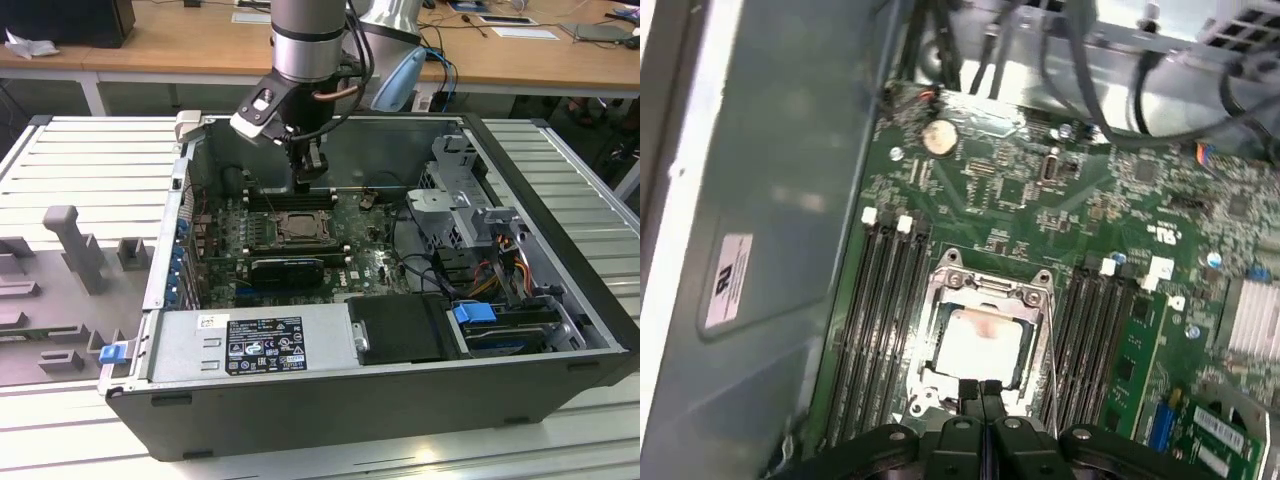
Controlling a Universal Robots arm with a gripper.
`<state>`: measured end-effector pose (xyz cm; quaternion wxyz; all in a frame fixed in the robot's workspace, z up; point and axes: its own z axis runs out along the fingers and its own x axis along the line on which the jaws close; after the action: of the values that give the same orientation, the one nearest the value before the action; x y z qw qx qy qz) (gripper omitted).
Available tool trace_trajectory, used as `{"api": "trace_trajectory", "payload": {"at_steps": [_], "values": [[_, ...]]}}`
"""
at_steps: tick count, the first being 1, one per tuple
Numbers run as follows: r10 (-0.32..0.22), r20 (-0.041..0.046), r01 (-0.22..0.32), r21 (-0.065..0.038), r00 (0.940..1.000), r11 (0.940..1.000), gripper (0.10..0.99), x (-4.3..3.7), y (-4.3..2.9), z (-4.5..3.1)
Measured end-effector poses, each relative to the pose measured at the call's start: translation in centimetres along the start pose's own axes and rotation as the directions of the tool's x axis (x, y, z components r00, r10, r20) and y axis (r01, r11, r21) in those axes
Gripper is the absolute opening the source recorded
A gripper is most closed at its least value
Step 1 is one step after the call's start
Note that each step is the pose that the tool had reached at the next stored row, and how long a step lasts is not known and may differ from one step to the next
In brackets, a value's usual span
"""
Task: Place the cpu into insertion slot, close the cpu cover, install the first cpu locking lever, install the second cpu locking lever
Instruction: 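Install the first cpu locking lever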
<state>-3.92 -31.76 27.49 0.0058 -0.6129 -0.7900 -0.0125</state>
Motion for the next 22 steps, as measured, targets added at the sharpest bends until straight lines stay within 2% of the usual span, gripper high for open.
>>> {"api": "trace_trajectory", "payload": {"at_steps": [2,3,4,6,8,10,11,12,14,16,17,19,20,22], "values": [[-0.056,-0.0008,0.056,0.001,0.9984,0.9984,0.106,0.00,0.00,0.01],[-0.094,-0.0015,0.094,0.002,0.9956,0.9956,0.106,0.00,0.00,0.04],[-0.148,-0.0022,0.148,0.003,0.9890,0.9890,0.106,0.00,0.00,0.08],[-0.196,-0.0030,0.196,0.005,0.9807,0.9807,0.106,0.00,0.00,0.08],[-0.256,-0.0042,0.256,0.006,0.9666,0.9666,0.106,0.00,0.00,0.09],[-0.287,-0.0048,0.287,0.006,0.9579,0.9579,0.106,0.00,0.00,0.09],[-0.309,-0.0052,0.309,0.007,0.9511,0.9511,0.106,0.00,0.00,0.09],[-0.322,-0.0055,0.322,0.007,0.9468,0.9468,0.106,0.00,0.00,0.09],[-0.361,-0.0063,0.361,0.008,0.9324,0.9324,0.106,0.00,0.00,0.09],[-0.389,-0.0070,0.389,0.008,0.9214,0.9213,0.106,0.00,0.00,0.09],[-0.409,-0.0075,0.409,0.009,0.9123,0.9123,0.106,0.00,0.00,0.09],[-0.439,-0.0081,0.439,0.009,0.8984,0.8984,0.106,0.00,0.00,0.09],[-0.465,-0.0088,0.465,0.010,0.8855,0.8855,0.106,0.00,0.00,0.09],[-0.493,-0.0096,0.493,0.010,0.8701,0.8700,0.106,0.00,0.00,0.09]]}}
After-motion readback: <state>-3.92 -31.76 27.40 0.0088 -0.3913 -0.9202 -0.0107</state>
